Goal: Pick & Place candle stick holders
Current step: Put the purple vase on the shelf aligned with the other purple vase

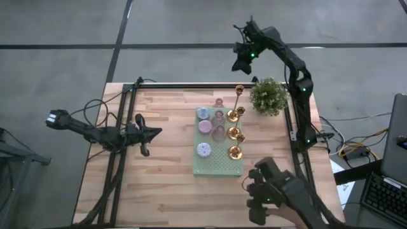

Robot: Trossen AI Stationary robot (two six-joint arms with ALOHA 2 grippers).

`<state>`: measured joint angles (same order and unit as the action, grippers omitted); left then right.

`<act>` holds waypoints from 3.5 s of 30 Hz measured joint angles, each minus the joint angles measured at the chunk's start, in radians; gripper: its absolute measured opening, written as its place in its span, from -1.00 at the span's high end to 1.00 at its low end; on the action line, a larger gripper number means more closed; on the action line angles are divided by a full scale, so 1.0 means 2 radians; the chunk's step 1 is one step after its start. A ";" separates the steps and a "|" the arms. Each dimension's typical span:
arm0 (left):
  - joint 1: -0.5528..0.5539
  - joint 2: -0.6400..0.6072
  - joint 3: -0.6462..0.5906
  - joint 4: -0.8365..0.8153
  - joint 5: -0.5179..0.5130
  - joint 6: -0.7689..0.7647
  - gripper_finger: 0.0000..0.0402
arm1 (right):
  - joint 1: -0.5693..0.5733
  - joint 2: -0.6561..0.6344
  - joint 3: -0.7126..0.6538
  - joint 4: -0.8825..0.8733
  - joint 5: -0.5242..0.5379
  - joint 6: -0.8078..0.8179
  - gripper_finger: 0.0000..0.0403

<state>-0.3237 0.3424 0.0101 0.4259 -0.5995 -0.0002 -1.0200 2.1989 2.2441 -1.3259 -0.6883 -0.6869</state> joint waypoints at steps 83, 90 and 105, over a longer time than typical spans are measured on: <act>0.001 0.000 0.000 0.000 0.000 0.000 0.92 | 0.112 0.030 -0.182 0.155 -0.007 -0.100 0.01; 0.000 0.000 0.000 0.000 0.000 0.000 0.93 | 0.121 0.030 -0.184 0.156 0.003 -0.111 0.24; 0.000 0.000 0.000 0.000 0.000 0.000 0.92 | 0.122 0.030 -0.185 0.154 0.032 -0.125 0.90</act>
<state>-0.3229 0.3428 0.0093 0.4255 -0.5991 -0.0002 -0.7761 2.2585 1.8744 -1.0187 -0.6239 -0.9376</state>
